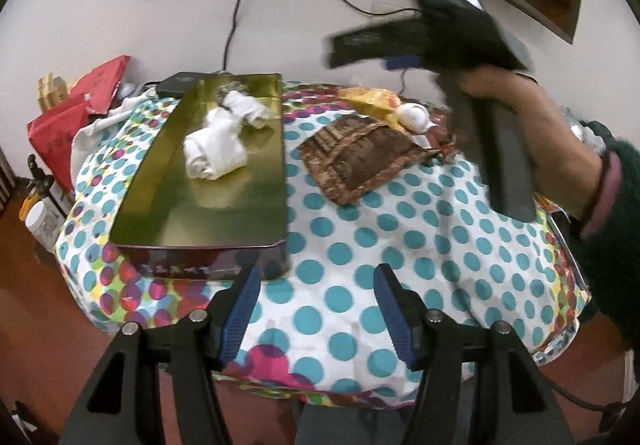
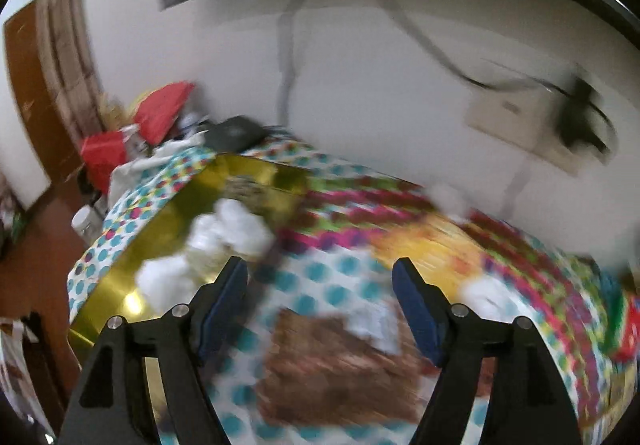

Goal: Organize objects
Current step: 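Grasp the brown-haired figurine with the right tool, then lift the figurine with the right tool while the left tool approaches the red box, then grasp the small red barcode box with the left tool while the right tool holds the figurine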

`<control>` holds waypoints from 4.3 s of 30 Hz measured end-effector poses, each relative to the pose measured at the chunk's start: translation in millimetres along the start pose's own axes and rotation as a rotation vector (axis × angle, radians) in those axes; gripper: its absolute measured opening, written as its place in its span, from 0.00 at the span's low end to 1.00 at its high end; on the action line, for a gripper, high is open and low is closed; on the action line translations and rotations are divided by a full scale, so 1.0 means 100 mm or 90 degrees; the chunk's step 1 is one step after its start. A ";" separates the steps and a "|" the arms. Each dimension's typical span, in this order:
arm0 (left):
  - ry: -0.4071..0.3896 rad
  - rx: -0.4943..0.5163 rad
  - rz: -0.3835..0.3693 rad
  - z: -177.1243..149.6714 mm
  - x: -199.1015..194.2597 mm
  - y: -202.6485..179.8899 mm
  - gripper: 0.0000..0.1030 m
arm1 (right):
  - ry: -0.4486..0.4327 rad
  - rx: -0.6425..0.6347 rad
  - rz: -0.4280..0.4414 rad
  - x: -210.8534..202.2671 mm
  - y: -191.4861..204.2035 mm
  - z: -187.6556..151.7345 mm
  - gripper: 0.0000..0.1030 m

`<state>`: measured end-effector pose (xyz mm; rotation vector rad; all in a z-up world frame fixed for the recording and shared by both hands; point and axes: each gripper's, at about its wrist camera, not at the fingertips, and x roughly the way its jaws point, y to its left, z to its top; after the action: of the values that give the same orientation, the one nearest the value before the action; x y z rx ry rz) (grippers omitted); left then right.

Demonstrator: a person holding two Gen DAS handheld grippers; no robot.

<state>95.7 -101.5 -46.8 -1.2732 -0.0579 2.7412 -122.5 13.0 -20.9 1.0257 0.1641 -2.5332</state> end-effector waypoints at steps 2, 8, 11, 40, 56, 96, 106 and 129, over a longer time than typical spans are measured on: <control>0.004 0.010 -0.005 0.02 0.02 -0.09 0.59 | 0.011 0.036 -0.031 -0.07 -0.36 -0.17 0.71; 0.010 0.036 -0.012 0.06 0.10 -0.35 0.59 | 0.066 0.107 -0.094 -0.14 -1.17 -0.66 0.71; 0.014 0.046 -0.014 0.09 0.15 -0.47 0.59 | 0.089 0.120 -0.097 -0.11 -1.36 -0.81 0.71; 0.022 0.074 -0.005 0.63 0.68 -0.92 0.59 | 0.071 0.108 -0.042 0.29 -1.49 -0.88 0.35; 0.059 0.021 -0.132 1.09 1.16 -1.20 0.66 | 0.027 0.074 -0.118 -0.22 -1.78 -1.37 0.36; 0.095 0.033 -0.050 1.57 2.28 -1.58 0.41 | 0.079 0.106 -0.081 -0.06 -1.79 -1.40 0.36; 0.086 0.052 -0.057 1.51 2.21 -1.57 0.33 | 0.064 0.109 -0.086 -0.09 -1.79 -1.40 0.35; 0.106 -0.026 -0.046 1.49 2.23 -1.46 0.44 | 0.077 0.122 -0.083 -0.06 -1.83 -1.41 0.36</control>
<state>-147.1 72.8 -107.9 -1.4736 -0.1434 2.5768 -102.8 218.2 -126.0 1.2823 0.0222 -2.6438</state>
